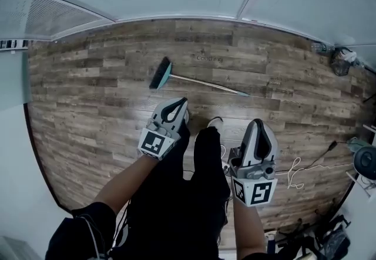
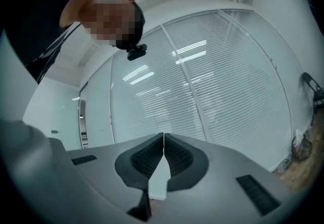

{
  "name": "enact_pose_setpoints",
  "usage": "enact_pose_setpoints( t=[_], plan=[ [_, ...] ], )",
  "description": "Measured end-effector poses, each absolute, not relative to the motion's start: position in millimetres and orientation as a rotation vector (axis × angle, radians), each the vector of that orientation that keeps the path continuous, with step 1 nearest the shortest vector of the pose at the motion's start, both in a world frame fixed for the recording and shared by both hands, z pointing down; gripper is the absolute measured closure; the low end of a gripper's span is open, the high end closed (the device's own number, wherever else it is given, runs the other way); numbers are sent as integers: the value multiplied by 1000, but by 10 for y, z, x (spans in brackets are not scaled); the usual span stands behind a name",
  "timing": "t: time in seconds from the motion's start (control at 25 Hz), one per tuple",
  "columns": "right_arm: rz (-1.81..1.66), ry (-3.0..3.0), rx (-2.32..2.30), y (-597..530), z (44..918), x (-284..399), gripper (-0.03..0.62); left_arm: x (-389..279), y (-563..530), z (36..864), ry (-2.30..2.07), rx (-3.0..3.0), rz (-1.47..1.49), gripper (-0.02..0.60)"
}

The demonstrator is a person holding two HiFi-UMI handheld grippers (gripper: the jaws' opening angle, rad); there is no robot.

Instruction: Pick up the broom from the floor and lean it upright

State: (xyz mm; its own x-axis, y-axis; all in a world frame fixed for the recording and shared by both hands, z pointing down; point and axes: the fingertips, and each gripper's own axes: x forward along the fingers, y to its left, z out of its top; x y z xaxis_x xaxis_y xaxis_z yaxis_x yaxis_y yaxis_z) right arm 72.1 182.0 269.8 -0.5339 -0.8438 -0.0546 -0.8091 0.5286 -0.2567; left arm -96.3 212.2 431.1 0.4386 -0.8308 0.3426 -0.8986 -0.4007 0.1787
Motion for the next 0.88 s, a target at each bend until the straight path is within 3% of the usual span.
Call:
enact_pose_setpoints(
  t=[0.6, 0.88],
  plan=[
    [-194, 2646, -1555, 1493, 5106, 211, 574, -1102, 1961, 7163, -1437, 2405, 438, 561],
    [-193, 2690, -1542, 1471, 5920, 21, 574, -946, 1892, 8489, -1198, 2513, 641, 561]
  ],
)
